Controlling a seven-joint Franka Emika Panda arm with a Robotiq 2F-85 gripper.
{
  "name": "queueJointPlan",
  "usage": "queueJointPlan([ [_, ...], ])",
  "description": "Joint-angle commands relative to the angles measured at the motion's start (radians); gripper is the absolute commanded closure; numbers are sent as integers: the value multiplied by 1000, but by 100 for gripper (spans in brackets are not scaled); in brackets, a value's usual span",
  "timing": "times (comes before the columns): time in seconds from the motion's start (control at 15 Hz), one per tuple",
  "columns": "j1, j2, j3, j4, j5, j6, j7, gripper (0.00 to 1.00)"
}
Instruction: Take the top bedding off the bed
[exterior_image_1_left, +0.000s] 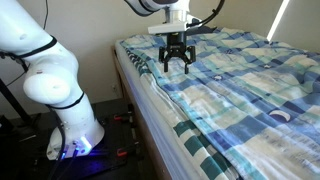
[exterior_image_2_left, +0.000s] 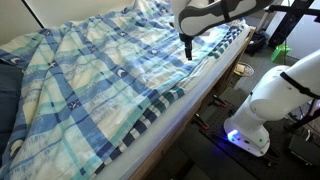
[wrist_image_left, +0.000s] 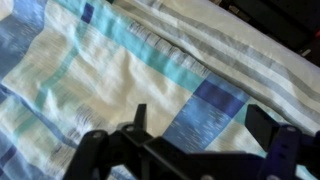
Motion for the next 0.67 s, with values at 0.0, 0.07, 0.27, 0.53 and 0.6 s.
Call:
queueJointPlan([
  [0.0, 34, -4, 4, -7, -6, 13, -31, 0],
  [0.07, 57, -4, 17, -19, 0, 31, -40, 0],
  [0.27, 116, -8, 48, -32, 8, 24, -68, 0],
  [0.53, 173, -29, 93, -48, -9, 25, -80, 0],
  [0.6, 182, -29, 99, -50, -11, 33, -82, 0],
])
